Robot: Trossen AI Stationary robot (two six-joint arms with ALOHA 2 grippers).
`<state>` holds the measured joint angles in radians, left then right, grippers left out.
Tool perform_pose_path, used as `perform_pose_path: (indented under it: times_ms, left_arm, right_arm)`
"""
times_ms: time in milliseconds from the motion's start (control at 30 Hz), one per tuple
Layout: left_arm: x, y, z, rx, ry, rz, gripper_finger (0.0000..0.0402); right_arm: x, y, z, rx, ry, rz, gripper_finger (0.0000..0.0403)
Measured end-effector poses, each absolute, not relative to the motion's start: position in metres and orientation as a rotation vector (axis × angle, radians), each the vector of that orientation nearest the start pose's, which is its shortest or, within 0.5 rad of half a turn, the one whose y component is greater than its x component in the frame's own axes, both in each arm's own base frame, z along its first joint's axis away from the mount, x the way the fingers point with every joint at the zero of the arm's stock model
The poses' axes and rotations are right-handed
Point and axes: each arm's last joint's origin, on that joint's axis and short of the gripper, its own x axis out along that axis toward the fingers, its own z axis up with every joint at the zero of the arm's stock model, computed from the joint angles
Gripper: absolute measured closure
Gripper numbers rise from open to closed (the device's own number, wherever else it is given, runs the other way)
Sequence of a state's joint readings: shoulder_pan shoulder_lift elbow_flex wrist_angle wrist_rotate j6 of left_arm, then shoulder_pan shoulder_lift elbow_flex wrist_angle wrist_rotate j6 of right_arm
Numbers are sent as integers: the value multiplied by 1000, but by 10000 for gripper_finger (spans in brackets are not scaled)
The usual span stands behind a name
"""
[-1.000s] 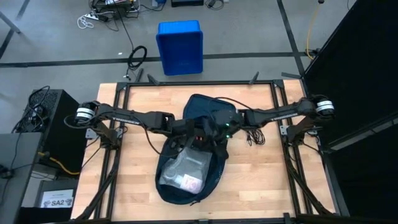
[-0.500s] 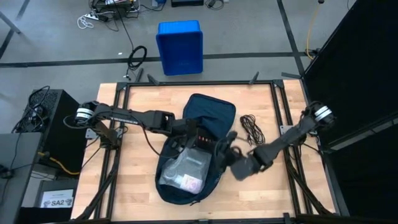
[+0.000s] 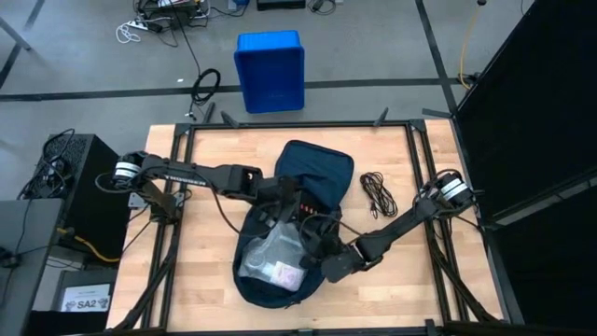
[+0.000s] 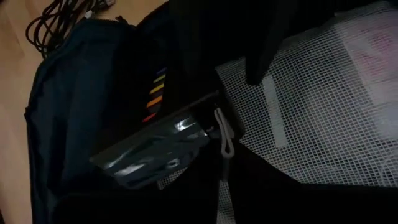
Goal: Unpack backpack
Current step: Remove the black portable pill from the backpack
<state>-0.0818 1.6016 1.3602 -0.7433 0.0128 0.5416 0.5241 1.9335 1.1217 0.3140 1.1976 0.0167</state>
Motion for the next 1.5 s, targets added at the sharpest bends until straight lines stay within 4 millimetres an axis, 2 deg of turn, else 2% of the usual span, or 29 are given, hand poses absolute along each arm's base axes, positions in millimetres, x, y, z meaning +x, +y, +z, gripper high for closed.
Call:
perform_pose_path:
  times_ms: [133, 267, 467, 800, 1100, 1200, 1267, 1367, 1500]
  left_arm:
    - [333, -28, 287, 535, 935, -352, 402]
    - [334, -28, 292, 536, 918, -348, 401]
    - [338, -30, 311, 542, 858, -336, 402]
    - [338, -30, 318, 547, 844, -336, 402]
    - [338, -30, 318, 554, 844, -340, 402]
    - [338, -32, 318, 569, 840, -350, 401]
    - [338, -35, 318, 577, 838, -359, 402]
    - [337, -40, 318, 615, 831, -389, 402]
    - [336, -50, 318, 642, 819, -423, 402]
  right_arm:
    - [355, 176, 182, -336, 271, -720, 160]
    - [356, 176, 182, -221, 236, -707, 100]
    - [356, 177, 181, -136, 213, -688, 60]
    - [354, 175, 182, -257, 228, -793, 72]
    - [341, 194, 189, -379, 216, -893, 71]
    - [332, 202, 201, -393, 205, -915, 77]
    - [325, 206, 218, -353, 181, -881, 88]
    - [312, 209, 245, -288, 148, -759, 110]
    - [289, 198, 269, -212, 135, -590, 142]
